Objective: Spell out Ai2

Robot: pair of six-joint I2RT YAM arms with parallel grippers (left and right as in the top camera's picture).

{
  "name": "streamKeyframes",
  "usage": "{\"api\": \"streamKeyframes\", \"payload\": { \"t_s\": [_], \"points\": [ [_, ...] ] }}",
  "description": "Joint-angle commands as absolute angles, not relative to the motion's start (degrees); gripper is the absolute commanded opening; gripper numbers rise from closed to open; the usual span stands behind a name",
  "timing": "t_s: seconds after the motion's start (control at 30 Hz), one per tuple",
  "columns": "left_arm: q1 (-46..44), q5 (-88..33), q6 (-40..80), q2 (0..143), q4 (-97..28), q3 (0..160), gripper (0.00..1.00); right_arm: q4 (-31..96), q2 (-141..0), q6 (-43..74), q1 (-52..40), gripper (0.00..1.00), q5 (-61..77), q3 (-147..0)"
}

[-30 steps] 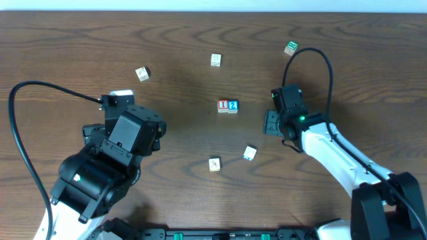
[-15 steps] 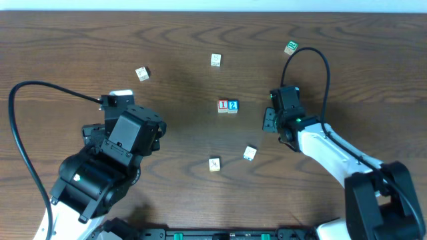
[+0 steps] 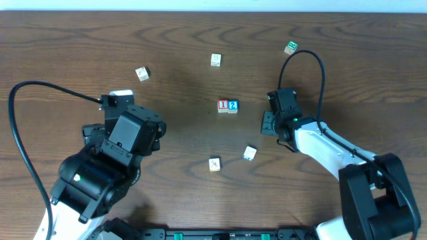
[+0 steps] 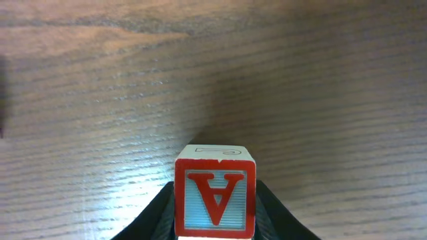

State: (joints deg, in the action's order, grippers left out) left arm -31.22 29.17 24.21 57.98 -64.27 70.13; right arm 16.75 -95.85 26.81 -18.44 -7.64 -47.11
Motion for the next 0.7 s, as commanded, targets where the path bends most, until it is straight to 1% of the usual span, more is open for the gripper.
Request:
{"api": "streamKeyframes", "payload": {
  "t_s": [0.0, 0.07, 0.1, 0.13, 0.27, 0.4, 0.67],
  "points": [
    [-31.0, 30.7, 24.6, 57.6, -64.5, 71.4, 0.95, 16.0, -95.8, 27.0, -18.5, 0.24, -4.7, -46.8],
    [-31.0, 31.1, 24.7, 57.6, -64.3, 71.4, 0.95, 16.1, -95.8, 27.2, -19.0, 0.21, -2.9, -46.8],
    [-31.0, 31.4, 24.7, 57.6, -64.2, 71.4, 0.95, 16.4, -95.8, 27.6, -19.4, 0.18, -2.7, -46.8],
    [-31.0, 31.6, 24.7, 57.6, -63.9, 71.5, 0.95, 16.8, -95.7, 28.2, -20.1, 0.17, -2.5, -46.8],
    [-31.0, 31.6, 24.6, 57.6, -63.0, 71.5, 0.95, 17.6, -94.3, 28.8, -23.2, 0.18, -2.0, -46.9],
    [-31.0, 31.6, 24.6, 57.6, -63.0, 71.5, 0.95, 17.9, -93.4, 28.9, -27.3, 0.23, -2.1, -47.5],
    [-31.0, 31.6, 24.6, 57.6, -63.0, 71.5, 0.95, 18.7, -93.4, 28.9, -33.8, 0.23, -2.1, -52.3]
  ]
}}
